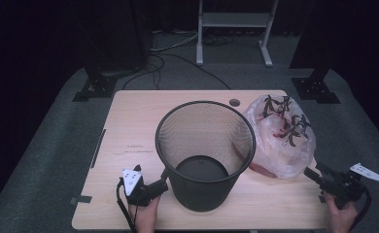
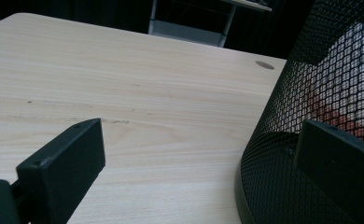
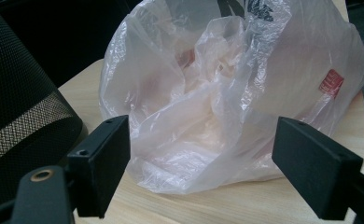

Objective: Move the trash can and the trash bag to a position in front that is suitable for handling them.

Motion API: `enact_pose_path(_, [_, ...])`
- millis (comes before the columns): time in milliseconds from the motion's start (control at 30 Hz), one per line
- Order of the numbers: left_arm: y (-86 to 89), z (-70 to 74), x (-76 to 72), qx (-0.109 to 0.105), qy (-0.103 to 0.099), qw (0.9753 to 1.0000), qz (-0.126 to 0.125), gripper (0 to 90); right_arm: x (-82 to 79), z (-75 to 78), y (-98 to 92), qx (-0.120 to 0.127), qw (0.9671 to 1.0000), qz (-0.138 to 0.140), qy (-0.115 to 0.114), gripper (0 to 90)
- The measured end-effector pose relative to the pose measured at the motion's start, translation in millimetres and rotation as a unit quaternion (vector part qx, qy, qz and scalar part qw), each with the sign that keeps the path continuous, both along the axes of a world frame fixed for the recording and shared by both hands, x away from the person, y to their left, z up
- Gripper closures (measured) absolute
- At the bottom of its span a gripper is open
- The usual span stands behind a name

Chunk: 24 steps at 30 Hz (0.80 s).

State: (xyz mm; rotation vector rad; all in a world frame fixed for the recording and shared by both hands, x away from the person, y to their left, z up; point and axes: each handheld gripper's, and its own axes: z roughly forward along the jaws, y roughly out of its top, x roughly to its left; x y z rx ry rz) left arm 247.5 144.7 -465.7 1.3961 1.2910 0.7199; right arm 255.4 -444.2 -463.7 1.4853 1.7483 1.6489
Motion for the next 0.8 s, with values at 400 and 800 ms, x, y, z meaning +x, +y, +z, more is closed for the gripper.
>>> enact_pose_path(400, [-23.4, 1.1, 0.6, 0.013, -0.006, 0.9983, -0.057, 0.5, 1.5, -0.1, 3.5, -0.004, 1.0, 0.005, 0.002, 18.5])
enact_pose_path(800, [-27.1, 3.8, 0.4, 0.016, -0.014, 0.9968, -0.077, 0.5, -2.3, 3.1, 4.0, -0.003, 1.0, 0.005, -0.006, 18.5])
